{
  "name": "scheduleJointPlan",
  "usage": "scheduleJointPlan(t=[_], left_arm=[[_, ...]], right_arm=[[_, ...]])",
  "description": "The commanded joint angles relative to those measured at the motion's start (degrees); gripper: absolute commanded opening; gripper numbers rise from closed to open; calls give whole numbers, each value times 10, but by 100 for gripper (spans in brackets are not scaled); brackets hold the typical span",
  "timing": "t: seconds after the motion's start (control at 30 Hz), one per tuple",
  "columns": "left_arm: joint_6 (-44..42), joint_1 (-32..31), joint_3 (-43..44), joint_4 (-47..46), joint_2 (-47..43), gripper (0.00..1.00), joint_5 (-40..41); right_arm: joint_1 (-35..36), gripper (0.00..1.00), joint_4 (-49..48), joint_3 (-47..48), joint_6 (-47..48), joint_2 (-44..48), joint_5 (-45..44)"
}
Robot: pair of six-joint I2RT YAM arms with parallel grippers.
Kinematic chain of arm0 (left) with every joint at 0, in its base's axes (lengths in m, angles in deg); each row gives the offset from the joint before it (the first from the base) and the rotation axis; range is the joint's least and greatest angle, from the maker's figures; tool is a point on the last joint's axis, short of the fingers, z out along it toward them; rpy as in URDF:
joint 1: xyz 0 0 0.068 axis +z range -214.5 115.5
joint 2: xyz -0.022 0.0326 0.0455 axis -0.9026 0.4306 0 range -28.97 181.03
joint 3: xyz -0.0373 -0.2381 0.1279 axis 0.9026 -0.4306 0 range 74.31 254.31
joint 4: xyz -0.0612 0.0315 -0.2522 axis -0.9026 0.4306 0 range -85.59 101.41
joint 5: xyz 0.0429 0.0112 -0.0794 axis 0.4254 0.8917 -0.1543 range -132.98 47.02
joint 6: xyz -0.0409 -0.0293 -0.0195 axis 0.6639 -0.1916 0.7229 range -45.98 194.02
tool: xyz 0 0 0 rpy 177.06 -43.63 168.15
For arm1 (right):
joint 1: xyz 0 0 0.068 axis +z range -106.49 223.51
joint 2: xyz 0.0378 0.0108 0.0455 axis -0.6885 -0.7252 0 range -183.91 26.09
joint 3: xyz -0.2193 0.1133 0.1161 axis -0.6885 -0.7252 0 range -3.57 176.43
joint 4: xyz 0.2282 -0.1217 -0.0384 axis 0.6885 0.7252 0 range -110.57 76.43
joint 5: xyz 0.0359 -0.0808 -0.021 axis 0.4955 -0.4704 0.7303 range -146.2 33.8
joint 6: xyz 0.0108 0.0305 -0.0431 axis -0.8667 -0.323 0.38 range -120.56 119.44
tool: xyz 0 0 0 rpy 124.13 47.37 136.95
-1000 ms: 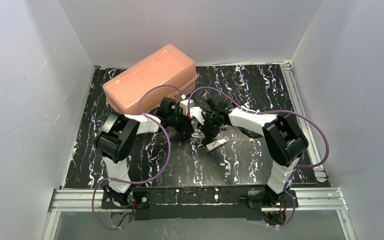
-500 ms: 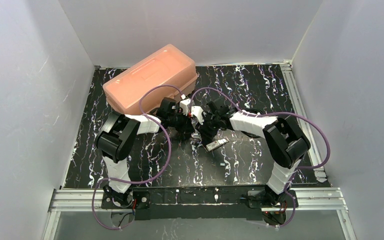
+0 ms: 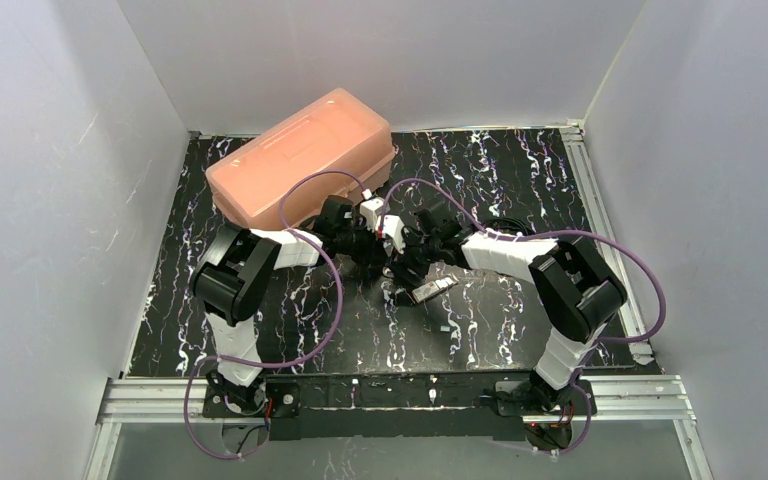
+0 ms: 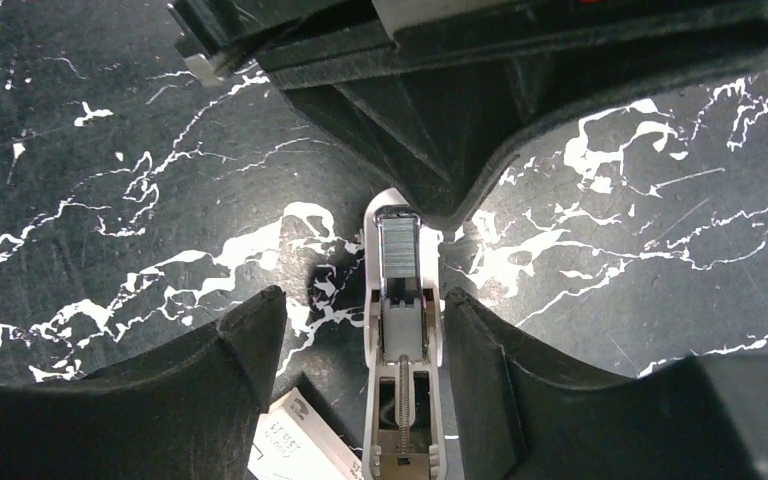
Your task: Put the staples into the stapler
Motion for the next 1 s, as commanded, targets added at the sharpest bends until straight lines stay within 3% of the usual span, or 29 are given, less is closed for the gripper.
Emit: scheduleJointPlan(t=[0.0, 0.3, 0.53, 0.97], left_arm=[[-6, -14, -17, 52, 16, 0, -8], [-5, -13, -17, 52, 10, 0, -10], [-7, -13, -17, 52, 9, 0, -7], [-9, -11, -17, 52, 6, 0, -6]], right_arm=[[-2, 67, -30, 4, -12, 12, 35], [-28, 69, -28, 11, -24, 37, 37], [-70, 69, 34, -3, 34, 85, 61], [-77, 66, 95, -32, 83, 96, 74]])
